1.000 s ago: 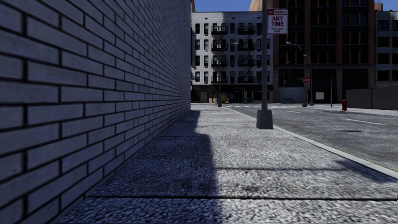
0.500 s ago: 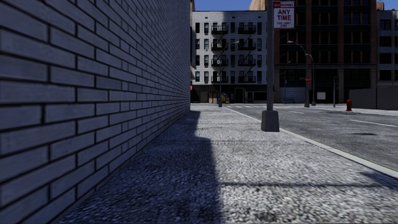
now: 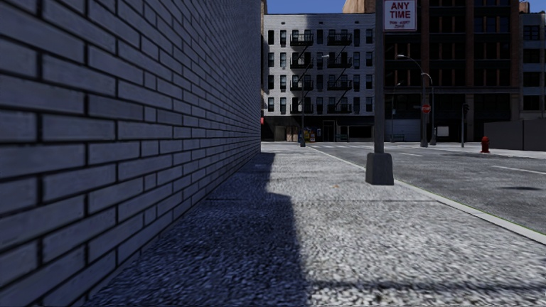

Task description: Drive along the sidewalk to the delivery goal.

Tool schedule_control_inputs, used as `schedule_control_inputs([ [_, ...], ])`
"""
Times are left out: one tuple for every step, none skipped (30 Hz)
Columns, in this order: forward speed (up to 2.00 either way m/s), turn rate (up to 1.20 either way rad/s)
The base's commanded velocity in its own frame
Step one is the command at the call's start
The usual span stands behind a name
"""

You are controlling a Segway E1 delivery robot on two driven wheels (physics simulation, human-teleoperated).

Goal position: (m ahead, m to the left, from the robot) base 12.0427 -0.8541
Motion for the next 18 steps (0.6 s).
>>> schedule_control_inputs([
  [0.76, 0.00],
  [0.76, 0.00],
  [0.75, 0.00],
  [0.75, 0.00],
  [0.75, 0.00],
  [0.75, 0.00],
  [0.75, 0.00],
  [0.75, 0.00],
  [0.75, 0.00],
  [0.75, 0.00],
  [0.75, 0.00],
  [0.75, 0.00],
  [0.75, 0.00],
  [0.75, 0.00],
  [0.94, 0.00],
  [0.96, 0.00],
  [0.97, 0.00],
  [0.98, 0.00],
])
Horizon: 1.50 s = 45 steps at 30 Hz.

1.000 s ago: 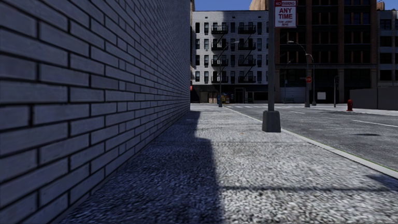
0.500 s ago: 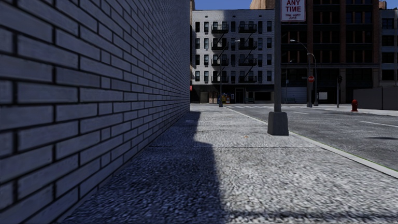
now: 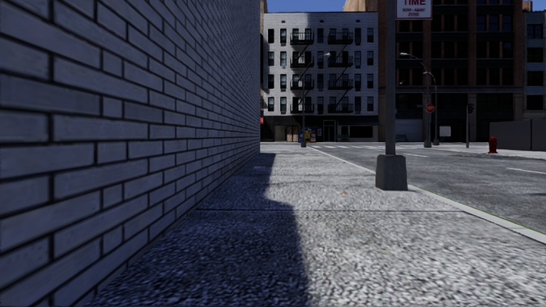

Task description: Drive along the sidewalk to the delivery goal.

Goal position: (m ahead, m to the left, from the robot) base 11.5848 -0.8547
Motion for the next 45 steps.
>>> schedule_control_inputs([
  [0.98, 0.00],
  [0.98, 0.00],
  [0.98, 0.00],
  [0.98, 0.00],
  [0.98, 0.00],
  [0.98, 0.00],
  [0.98, 0.00],
  [0.98, 0.00],
  [0.98, 0.00],
  [0.98, 0.00],
  [0.98, 0.00],
  [0.98, 0.00],
  [0.98, 0.00],
  [0.98, 0.00],
  [0.98, 0.00],
  [0.98, 0.00],
  [0.98, 0.00],
  [0.98, -0.70],
  [0.98, -0.92],
  [0.98, -1.01],
  [0.98, -0.55],
  [0.98, 0.00],
  [0.98, 0.00],
  [0.98, 0.00],
  [0.98, 0.00],
  [0.98, 0.00],
  [0.98, 0.00],
  [0.98, 0.00],
  [0.98, 0.00],
  [0.98, 0.00],
  [0.98, 0.00],
  [0.98, 0.00],
  [0.98, 0.00],
  [0.98, 0.00],
  [0.98, -0.44],
  [0.98, -0.67],
  [0.98, -1.00],
  [0.98, -1.00],
  [0.98, 0.00],
  [0.98, 0.00],
  [0.98, 0.00],
  [0.98, 0.00],
  [0.98, 0.00],
  [0.98, 0.00],
  [0.98, -0.06],
])
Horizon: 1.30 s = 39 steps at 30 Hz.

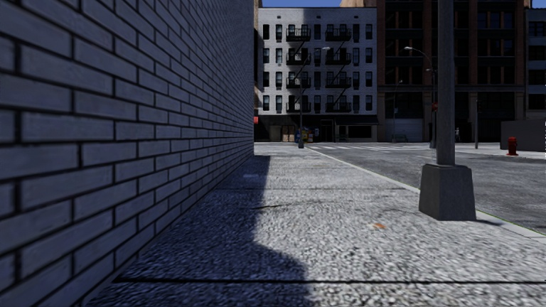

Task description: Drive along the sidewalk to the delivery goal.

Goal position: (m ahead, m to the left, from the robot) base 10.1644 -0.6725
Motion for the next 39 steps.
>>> schedule_control_inputs([
  [0.98, -0.88],
  [0.98, -1.20],
  [0.98, -1.14],
  [0.97, -0.01],
  [0.97, -0.01],
  [0.97, 0.00],
  [0.97, 0.00],
  [0.97, 0.00],
  [0.97, 0.00],
  [0.97, 0.00],
  [0.97, 0.00],
  [0.97, 0.00],
  [0.97, 0.00],
  [0.97, 0.00],
  [0.97, -0.26],
  [0.97, -0.24],
  [0.97, 0.00],
  [0.97, 0.00],
  [0.97, 0.00],
  [0.97, 0.00],
  [0.97, 0.00],
  [0.97, 0.00],
  [0.97, 0.00],
  [0.97, 0.00],
  [0.97, 0.00],
  [0.98, 0.00],
  [0.98, 0.00],
  [0.98, 0.00],
  [1.11, 0.00],
  [1.11, 0.00],
  [1.24, 0.00],
  [1.35, 0.00],
  [1.41, 0.00],
  [1.43, 0.00],
  [1.43, 0.00],
  [1.43, 0.00],
  [1.43, 0.00],
  [1.43, 0.00],
  [1.43, 0.00],
])
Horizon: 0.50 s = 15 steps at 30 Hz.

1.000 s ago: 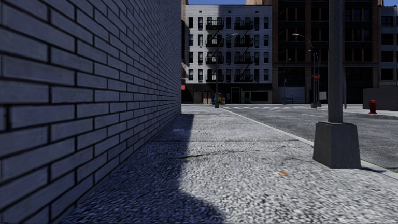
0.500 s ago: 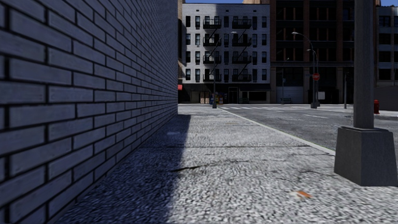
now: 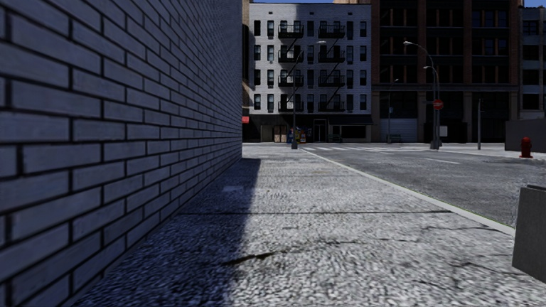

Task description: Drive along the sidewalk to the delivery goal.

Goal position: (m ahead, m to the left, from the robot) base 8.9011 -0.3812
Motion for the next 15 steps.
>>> schedule_control_inputs([
  [1.43, 0.00],
  [1.43, 0.00],
  [1.43, 0.00],
  [1.43, 0.00],
  [1.43, 0.00],
  [1.43, 0.00],
  [1.43, 0.00],
  [1.43, 0.00],
  [1.43, 0.00],
  [1.43, 0.00],
  [1.43, -0.75],
  [1.43, -0.82],
  [1.43, -0.45],
  [1.43, -0.02],
  [1.43, 0.00],
])
